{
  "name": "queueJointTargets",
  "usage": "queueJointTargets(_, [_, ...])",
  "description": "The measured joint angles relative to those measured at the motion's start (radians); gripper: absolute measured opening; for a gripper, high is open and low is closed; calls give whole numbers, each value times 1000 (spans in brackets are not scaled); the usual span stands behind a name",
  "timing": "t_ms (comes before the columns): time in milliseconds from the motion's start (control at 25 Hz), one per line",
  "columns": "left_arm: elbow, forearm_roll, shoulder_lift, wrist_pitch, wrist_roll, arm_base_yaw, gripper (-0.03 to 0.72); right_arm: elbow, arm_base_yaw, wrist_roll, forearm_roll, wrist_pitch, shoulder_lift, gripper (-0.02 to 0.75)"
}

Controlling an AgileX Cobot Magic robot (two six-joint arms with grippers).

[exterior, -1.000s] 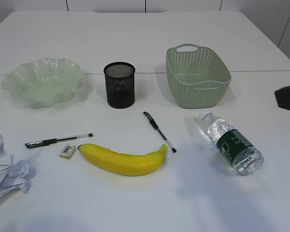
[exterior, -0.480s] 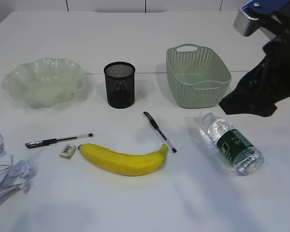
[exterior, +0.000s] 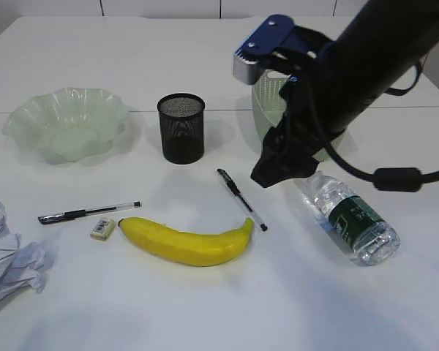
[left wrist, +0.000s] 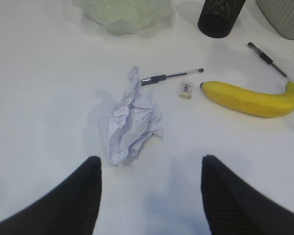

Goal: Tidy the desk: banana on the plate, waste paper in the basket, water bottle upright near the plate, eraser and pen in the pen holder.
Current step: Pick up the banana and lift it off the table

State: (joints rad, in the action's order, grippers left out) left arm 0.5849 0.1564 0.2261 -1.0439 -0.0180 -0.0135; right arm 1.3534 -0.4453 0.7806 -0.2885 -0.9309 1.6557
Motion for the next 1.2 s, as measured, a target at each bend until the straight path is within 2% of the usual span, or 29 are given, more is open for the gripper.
queueJointTargets(200, [0, 2, 0, -29, 1, 0, 454, 57, -57, 15, 8, 0, 113, 557])
queueJointTargets(360, [0, 11, 0, -65, 1, 0, 454, 68, -102, 15, 72, 0, 183, 556])
queueJointTargets(760, [0, 48, 6, -51, 18, 0, 454, 84, -108, 75, 143, 32, 247, 556])
queueJointTargets(1000, [0, 52, 136, -26, 27, 0, 433, 98, -110, 106, 134, 37, 313, 555])
queueJointTargets(1200, [0, 83, 239, -3, 45, -5, 428, 101, -115, 143, 67, 55, 351, 555])
